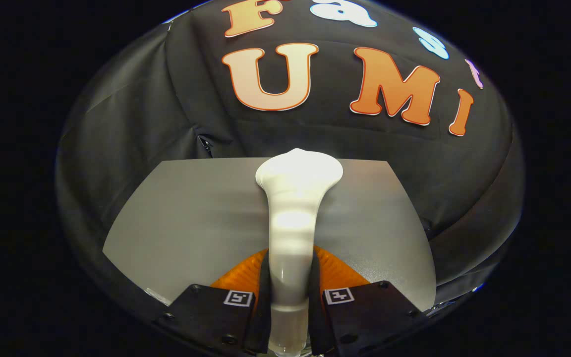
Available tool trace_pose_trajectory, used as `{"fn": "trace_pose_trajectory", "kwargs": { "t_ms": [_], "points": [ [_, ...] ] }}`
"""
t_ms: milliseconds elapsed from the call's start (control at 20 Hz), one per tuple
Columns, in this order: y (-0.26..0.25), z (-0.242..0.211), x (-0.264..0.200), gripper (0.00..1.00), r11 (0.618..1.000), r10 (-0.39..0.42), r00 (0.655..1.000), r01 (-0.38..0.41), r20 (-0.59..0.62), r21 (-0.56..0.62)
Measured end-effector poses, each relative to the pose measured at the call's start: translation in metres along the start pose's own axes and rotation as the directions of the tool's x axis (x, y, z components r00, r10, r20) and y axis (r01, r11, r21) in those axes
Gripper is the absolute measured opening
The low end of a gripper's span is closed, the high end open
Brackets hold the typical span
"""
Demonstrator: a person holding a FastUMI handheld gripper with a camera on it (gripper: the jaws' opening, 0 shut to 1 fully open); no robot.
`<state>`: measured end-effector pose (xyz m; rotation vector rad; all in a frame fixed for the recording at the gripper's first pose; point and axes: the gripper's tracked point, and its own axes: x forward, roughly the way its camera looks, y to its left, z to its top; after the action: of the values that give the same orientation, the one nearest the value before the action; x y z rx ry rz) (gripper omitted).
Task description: Iron the clothes twice with a garment steamer, once on the left side and once on the right side.
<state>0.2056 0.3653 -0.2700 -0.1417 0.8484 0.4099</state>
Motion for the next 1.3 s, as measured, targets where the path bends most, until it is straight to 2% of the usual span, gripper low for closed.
{"fn": "trace_pose_trajectory", "kwargs": {
  "t_ms": [300, 450, 650, 1000, 1300],
  "points": [
    [0.003, 0.003, -0.046, 0.38, 0.999, 0.031, 0.997, -0.028, 0.076, -0.043],
    [0.000, 0.003, -0.079, 0.38, 0.998, 0.059, 0.990, -0.058, 0.131, -0.007],
    [-0.020, 0.010, -0.138, 0.38, 0.999, 0.046, 0.971, -0.052, 0.235, 0.017],
    [-0.081, 0.023, -0.259, 0.38, 0.997, -0.037, 0.909, 0.007, 0.416, 0.074],
    [-0.163, 0.022, -0.317, 0.38, 0.982, -0.152, 0.870, 0.077, 0.470, 0.175]
  ]
}}
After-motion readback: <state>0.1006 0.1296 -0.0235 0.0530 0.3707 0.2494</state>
